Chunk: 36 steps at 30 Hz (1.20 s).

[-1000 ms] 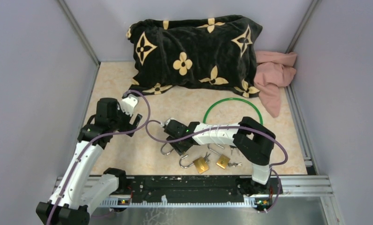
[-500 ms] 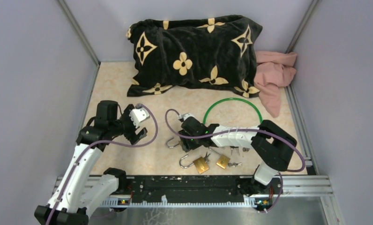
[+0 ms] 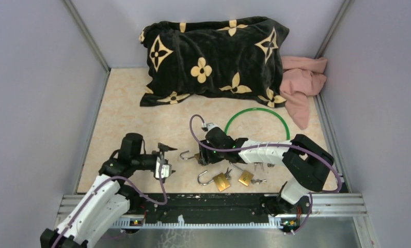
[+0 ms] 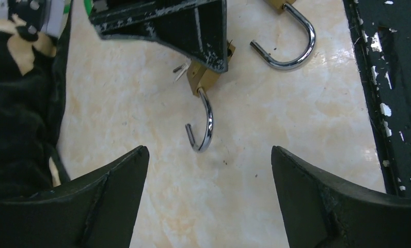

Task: Lock with the key
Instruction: Pick up the lock from the center of the board.

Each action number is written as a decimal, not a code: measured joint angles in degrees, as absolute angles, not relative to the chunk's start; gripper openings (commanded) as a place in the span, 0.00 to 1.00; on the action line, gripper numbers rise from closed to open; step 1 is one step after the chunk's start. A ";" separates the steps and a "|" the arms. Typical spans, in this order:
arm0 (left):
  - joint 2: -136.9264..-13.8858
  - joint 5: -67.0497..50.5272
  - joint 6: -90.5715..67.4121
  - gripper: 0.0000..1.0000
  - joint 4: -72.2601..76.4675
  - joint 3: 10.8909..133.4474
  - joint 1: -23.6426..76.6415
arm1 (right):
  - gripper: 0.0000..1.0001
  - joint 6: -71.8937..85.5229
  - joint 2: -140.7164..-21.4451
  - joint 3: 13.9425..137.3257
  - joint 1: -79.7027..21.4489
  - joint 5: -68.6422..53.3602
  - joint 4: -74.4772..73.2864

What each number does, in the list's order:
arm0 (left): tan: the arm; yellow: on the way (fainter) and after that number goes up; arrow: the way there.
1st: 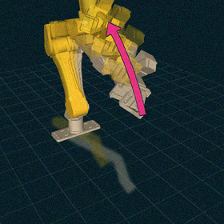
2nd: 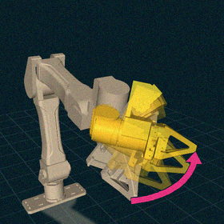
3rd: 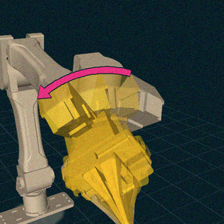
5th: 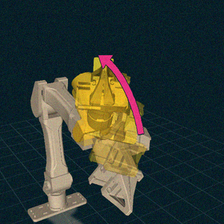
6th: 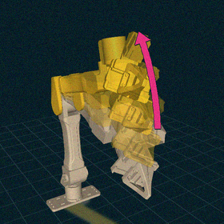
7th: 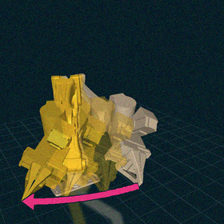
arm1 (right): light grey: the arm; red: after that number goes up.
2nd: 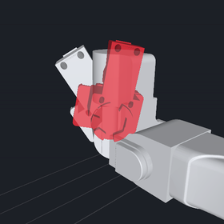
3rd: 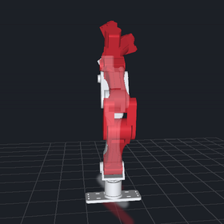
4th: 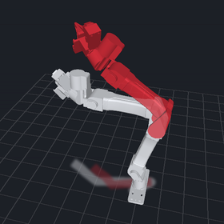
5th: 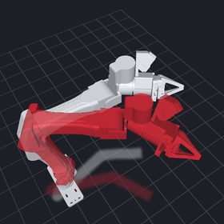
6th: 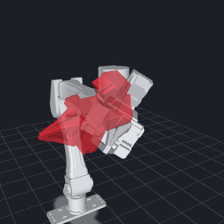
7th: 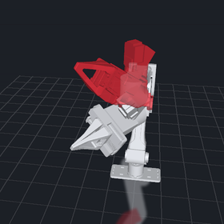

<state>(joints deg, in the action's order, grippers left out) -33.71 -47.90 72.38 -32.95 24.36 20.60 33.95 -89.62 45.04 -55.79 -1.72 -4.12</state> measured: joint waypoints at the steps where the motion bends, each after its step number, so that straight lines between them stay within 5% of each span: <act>1: -35.62 -47.81 72.75 0.89 -31.81 24.34 21.67 | 0.00 34.33 -89.62 44.99 -55.81 -1.80 -3.86; 8: -56.88 -36.25 68.99 0.73 -22.15 27.88 35.92 | 0.00 36.71 -89.62 44.97 -55.79 -2.24 -2.11; 14: -58.28 -28.60 66.78 0.64 -14.87 24.88 37.43 | 0.00 37.41 -89.19 44.21 -55.79 -2.52 -1.67; 23: -61.45 -23.18 63.37 0.36 -5.89 24.49 38.48 | 0.00 37.69 -87.39 43.38 -55.75 -2.70 -1.56; 27: -62.15 -23.22 61.98 0.01 -5.67 24.45 39.57 | 0.00 37.82 -86.96 42.74 -55.70 -2.66 -1.10; 30: -62.13 -23.18 60.03 0.00 -6.20 24.45 40.14 | 0.02 38.54 -86.94 42.68 -55.53 -2.72 -0.84; 32: -62.13 -23.03 58.02 0.00 -6.46 24.58 40.16 | 0.41 38.61 -86.85 42.35 -55.44 -3.11 -0.45; 36: -61.76 -22.39 52.31 0.00 -9.19 26.37 40.36 | 0.77 37.39 -86.28 41.95 -55.33 -4.25 0.23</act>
<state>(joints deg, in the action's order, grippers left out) -61.76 -22.39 52.31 -9.19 26.37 40.36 37.39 -86.28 41.95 -55.33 -4.25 0.23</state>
